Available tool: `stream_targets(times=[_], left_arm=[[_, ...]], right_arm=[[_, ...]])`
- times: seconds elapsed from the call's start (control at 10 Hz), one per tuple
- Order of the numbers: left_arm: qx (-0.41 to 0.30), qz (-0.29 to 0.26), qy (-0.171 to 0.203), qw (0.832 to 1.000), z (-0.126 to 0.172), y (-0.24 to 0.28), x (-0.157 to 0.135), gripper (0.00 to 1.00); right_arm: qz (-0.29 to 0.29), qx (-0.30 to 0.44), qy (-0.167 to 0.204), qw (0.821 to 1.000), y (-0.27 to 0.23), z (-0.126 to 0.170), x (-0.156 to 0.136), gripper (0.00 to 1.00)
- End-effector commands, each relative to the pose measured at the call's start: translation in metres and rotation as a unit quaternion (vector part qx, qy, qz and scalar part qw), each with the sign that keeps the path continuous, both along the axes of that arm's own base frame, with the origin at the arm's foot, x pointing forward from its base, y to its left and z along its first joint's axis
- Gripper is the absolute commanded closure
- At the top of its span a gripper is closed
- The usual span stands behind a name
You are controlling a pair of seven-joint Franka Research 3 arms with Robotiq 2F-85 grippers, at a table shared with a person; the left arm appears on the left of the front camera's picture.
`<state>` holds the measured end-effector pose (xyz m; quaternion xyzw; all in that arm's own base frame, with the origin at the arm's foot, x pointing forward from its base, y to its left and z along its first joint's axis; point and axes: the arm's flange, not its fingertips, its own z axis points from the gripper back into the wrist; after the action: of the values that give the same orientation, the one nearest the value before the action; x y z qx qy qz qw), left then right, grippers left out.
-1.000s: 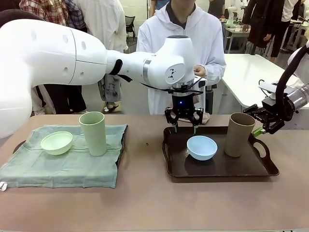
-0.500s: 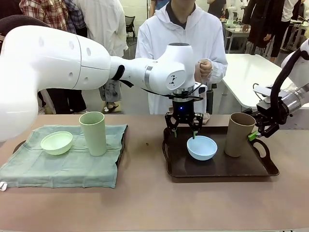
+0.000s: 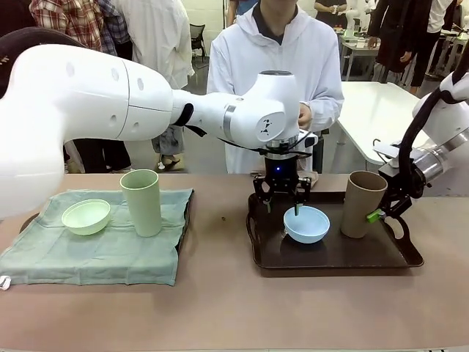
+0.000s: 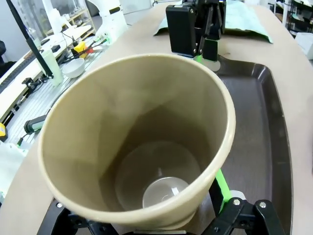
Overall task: Set up a tray with a mat and arrange the tableware.
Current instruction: Pick up the Picnic Bowl and Reusable plastic cup from the Handle tray in front of the human's position and hold them in the air.
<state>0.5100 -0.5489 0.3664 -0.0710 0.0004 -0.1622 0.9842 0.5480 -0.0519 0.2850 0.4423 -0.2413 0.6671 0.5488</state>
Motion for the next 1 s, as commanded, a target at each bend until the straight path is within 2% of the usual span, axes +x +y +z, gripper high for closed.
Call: stream_targets(times=[0.0, 0.3, 0.4, 0.5, 0.6, 0.7, 0.8, 0.9], left_arm=[[0.014, 0.019, -0.016, 1.000, 0.000, -0.011, 0.008, 0.28], [0.018, 0.019, -0.003, 1.000, -0.006, -0.014, 0.006, 0.28], [0.019, 0.018, -0.004, 1.000, -0.008, -0.014, 0.007, 0.83], [0.021, 0.018, -0.003, 1.000, -0.010, -0.015, 0.006, 0.83], [0.023, 0.018, -0.001, 1.000, -0.011, -0.015, 0.005, 1.00], [0.025, 0.020, 0.000, 0.999, -0.010, -0.015, 0.005, 0.88], [0.026, 0.022, 0.001, 0.999, -0.009, -0.015, 0.004, 1.00], [0.028, 0.024, 0.003, 0.999, -0.009, -0.014, 0.005, 1.00]], right_arm=[[-0.023, -0.011, 0.002, 1.000, 0.010, 0.003, 0.007, 0.00], [-0.032, -0.025, -0.001, 0.999, 0.013, 0.004, 0.008, 0.00], [-0.031, -0.024, -0.001, 0.999, 0.012, 0.004, 0.008, 0.41], [-0.031, -0.030, 0.001, 0.999, 0.012, 0.004, 0.009, 0.59], [-0.036, -0.032, 0.005, 0.999, 0.010, 0.004, 0.009, 0.99], [-0.038, -0.031, 0.008, 0.999, 0.008, 0.004, 0.009, 1.00], [-0.041, -0.030, 0.014, 0.999, 0.007, 0.004, 0.010, 1.00], [-0.040, -0.027, 0.016, 0.999, 0.006, 0.003, 0.010, 1.00]])
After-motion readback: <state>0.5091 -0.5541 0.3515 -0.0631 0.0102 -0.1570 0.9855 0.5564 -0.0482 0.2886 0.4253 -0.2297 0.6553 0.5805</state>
